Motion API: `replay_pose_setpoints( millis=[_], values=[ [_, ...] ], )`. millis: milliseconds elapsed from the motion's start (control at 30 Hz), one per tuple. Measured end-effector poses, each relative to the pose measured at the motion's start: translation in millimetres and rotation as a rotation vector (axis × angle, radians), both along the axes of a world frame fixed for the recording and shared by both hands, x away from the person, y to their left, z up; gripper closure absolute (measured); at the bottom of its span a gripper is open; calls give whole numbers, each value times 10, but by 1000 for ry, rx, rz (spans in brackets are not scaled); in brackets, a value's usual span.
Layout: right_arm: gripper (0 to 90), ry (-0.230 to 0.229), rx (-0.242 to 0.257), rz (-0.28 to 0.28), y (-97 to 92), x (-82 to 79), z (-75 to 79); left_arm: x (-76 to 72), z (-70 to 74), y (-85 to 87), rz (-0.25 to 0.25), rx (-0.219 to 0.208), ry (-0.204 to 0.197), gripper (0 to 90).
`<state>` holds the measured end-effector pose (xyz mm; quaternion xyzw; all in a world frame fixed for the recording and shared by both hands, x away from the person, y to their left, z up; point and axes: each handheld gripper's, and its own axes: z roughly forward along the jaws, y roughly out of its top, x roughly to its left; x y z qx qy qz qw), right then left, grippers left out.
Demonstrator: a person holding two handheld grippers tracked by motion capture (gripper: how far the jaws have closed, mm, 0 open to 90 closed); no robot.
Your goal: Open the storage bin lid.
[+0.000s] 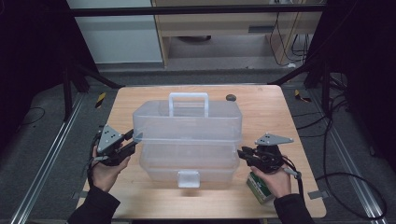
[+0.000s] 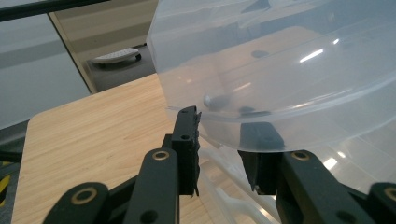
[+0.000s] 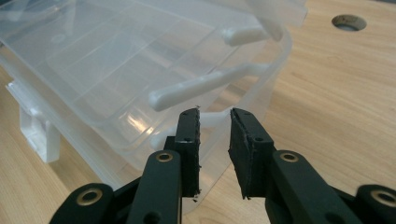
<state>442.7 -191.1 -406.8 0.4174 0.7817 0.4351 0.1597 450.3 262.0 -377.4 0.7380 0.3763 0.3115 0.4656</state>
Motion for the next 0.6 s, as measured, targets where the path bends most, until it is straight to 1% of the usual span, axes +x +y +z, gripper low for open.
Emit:
replay_pose_setpoints(
  millis=[67,133,200,300,333,400,533,600],
  values=[
    [731,0,-4,1,6,2,-11,0,0,0,0,0,0,679],
    [732,14,-6,2,25,7,-28,1,1,-1,-1,0,0,679],
    [737,20,-15,4,48,21,-52,5,6,1,-1,2,1,679],
    [744,24,-15,8,52,27,-65,6,12,-4,2,1,2,681],
    [753,29,-9,10,54,30,-70,12,21,1,1,6,3,682],
    [762,36,-1,8,58,29,-76,17,22,5,0,1,4,681],
    [774,38,0,7,66,30,-81,50,53,17,-4,-10,5,681],
    [778,44,2,2,71,32,-80,68,78,18,-5,-8,1,684]
  ],
)
